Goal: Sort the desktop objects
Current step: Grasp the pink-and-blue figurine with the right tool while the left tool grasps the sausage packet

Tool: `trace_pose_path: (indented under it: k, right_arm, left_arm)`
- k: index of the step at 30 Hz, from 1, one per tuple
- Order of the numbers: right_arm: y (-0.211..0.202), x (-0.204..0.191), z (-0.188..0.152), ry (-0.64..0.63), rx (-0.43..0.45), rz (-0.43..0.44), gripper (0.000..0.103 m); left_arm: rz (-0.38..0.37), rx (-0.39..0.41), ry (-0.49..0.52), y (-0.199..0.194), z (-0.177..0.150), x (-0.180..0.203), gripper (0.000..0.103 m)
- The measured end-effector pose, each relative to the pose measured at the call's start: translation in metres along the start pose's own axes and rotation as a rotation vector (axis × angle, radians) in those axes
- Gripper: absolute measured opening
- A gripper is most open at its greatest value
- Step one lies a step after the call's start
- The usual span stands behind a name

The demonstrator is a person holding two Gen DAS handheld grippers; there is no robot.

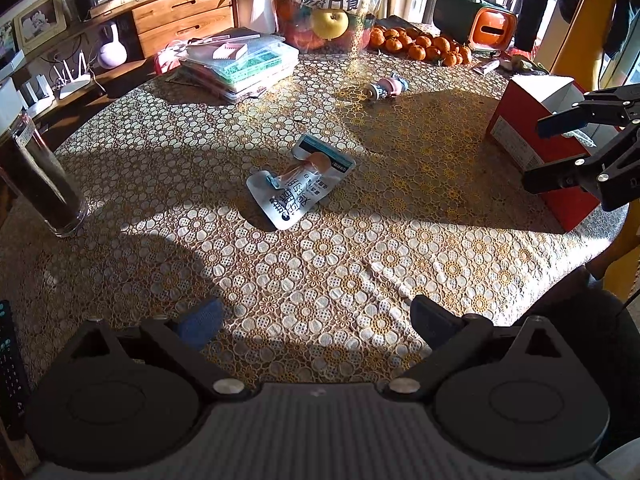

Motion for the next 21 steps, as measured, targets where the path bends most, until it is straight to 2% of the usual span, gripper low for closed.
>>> trace_pose_path:
  k: [10, 21]
  right_arm:
    - [0.041, 0.051, 0.039, 0.066, 0.010, -0.009, 0.089]
    - [0.085, 0.095, 0.070, 0.118, -0.001, -0.029, 0.089]
  left_arm:
    - [-0.034, 0.015, 0.065, 0.045, 0.048, 0.000, 0.101]
    - [-0.011, -0.008, 0.139, 0.094, 0.083, -0.004, 0.101]
Point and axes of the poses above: each gripper's, at about its wrist camera, not at the fingertips, and y roughly the way its jaws point, x to its right, z to its top, the point moved 6 cm from there along y, roughly the way its jaws point, and after that the axes turned 3 degrees about y, right-handed, at the moved point
